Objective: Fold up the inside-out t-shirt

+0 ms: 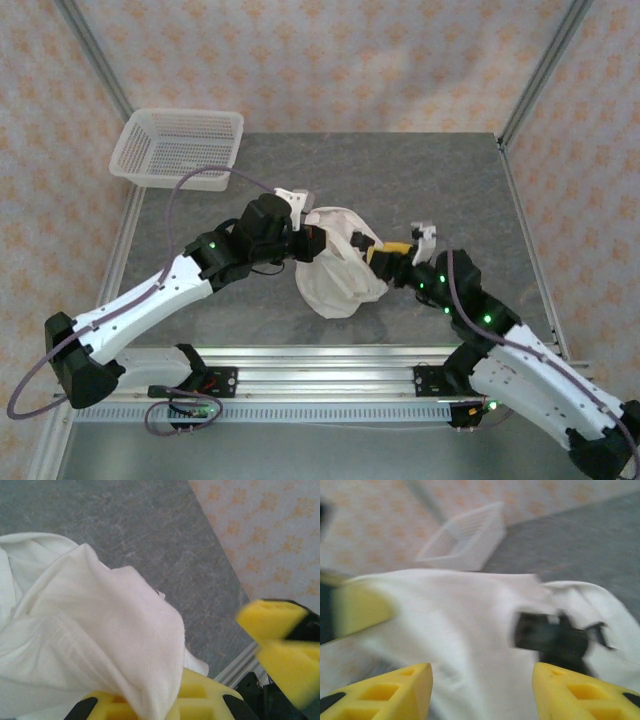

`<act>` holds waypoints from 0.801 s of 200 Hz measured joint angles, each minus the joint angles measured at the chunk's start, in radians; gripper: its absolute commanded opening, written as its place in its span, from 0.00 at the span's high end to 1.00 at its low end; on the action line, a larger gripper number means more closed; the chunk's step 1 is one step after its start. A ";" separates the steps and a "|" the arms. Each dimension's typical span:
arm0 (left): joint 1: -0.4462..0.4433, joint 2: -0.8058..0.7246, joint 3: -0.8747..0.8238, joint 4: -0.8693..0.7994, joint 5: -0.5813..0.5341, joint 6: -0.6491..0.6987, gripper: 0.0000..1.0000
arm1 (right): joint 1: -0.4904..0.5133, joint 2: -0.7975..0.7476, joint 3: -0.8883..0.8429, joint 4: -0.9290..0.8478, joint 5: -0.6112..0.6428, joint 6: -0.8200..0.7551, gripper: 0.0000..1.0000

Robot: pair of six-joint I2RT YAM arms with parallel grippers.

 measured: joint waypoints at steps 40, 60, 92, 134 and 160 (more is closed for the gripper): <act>0.000 0.014 0.000 -0.011 0.012 0.000 1.00 | 0.249 0.211 0.040 0.049 0.266 -0.181 0.27; 0.000 0.013 0.003 -0.028 0.005 0.006 1.00 | 0.256 0.376 0.066 0.037 0.496 -0.217 0.46; 0.033 0.013 0.032 -0.100 -0.034 0.033 1.00 | 0.187 0.342 0.029 0.006 0.500 -0.227 0.73; 0.129 0.018 0.073 -0.148 -0.048 0.087 1.00 | 0.180 0.267 -0.021 -0.011 0.209 -0.185 1.00; 0.222 0.076 0.116 -0.158 -0.026 0.128 1.00 | 0.166 0.219 -0.021 0.024 -0.016 -0.103 1.00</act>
